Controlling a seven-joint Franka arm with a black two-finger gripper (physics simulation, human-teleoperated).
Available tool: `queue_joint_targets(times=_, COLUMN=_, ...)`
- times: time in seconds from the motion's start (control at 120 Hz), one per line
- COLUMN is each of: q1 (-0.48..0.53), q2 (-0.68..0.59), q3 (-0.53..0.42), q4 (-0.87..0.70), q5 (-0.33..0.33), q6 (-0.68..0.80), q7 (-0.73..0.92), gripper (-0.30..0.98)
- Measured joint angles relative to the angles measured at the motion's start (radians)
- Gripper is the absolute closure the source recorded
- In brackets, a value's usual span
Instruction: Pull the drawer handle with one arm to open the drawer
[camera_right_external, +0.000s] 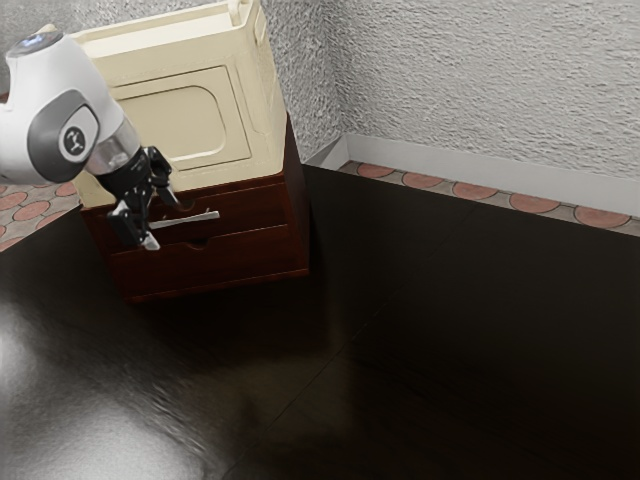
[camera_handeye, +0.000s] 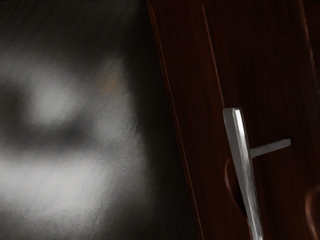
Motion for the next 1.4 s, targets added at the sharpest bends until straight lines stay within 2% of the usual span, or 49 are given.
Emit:
queue_joint_targets(times=0.208, q1=0.016, q2=0.013, q3=0.002, q4=-0.006, q5=-0.002, q6=0.048, q7=-0.039, gripper=0.0)
queue_joint_targets(times=0.5, q1=-0.012, q2=0.012, q3=0.001, q4=-0.056, q5=-0.004, q6=0.116, q7=-0.073, gripper=0.0)
queue_joint_targets(times=1.15, q1=0.0, q2=0.033, q3=0.001, q4=-0.099, q5=-0.043, q6=0.214, q7=-0.099, gripper=0.0)
queue_joint_targets(times=1.4, q1=-0.006, q2=0.029, q3=0.002, q4=-0.111, q5=-0.062, q6=0.234, q7=-0.1, gripper=0.21)
